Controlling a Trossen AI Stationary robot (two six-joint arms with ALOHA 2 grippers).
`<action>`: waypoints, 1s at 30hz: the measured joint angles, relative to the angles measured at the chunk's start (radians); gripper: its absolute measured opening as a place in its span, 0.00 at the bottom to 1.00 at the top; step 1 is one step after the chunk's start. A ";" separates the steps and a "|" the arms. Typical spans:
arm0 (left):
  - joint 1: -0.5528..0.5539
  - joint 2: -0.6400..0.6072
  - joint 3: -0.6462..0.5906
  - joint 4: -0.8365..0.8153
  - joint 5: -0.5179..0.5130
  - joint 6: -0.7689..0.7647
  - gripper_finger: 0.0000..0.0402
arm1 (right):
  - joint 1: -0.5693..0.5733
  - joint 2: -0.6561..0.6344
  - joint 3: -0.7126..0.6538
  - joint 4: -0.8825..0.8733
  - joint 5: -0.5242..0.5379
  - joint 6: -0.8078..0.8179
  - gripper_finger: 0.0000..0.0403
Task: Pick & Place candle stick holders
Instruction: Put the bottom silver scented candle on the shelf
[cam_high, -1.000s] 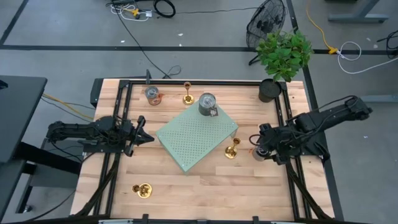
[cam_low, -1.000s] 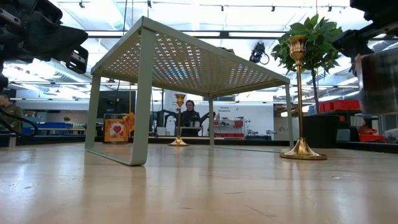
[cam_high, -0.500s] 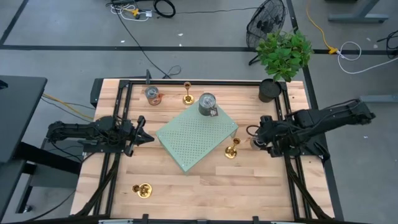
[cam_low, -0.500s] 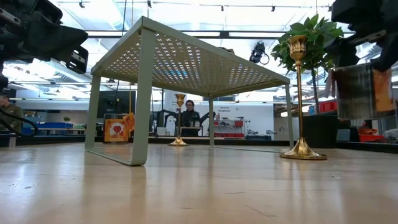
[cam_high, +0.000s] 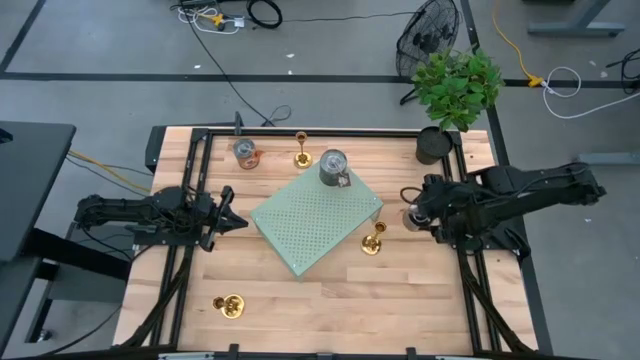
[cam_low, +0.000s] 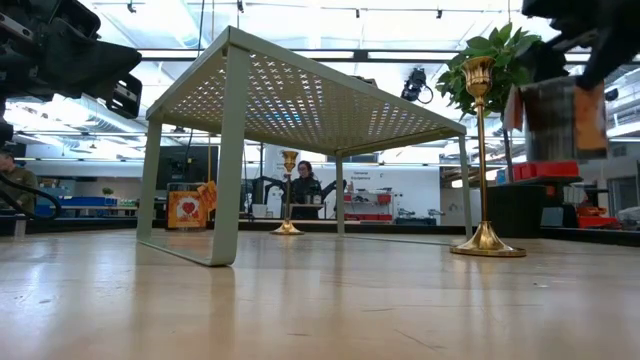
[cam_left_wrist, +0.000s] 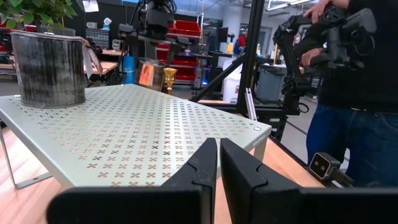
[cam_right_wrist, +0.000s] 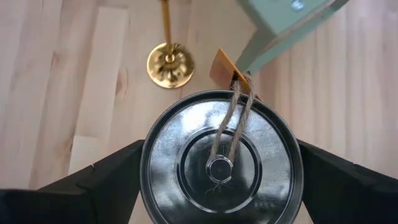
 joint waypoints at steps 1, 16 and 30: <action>0.000 0.000 0.000 0.000 0.000 0.000 0.06 | -0.007 0.000 0.011 -0.006 0.000 -0.001 0.91; 0.000 0.000 0.000 0.000 0.000 0.000 0.06 | -0.094 0.006 0.144 -0.062 0.002 -0.025 0.91; 0.000 0.000 0.000 0.000 0.000 0.000 0.06 | -0.168 0.111 0.340 -0.090 0.002 -0.123 0.91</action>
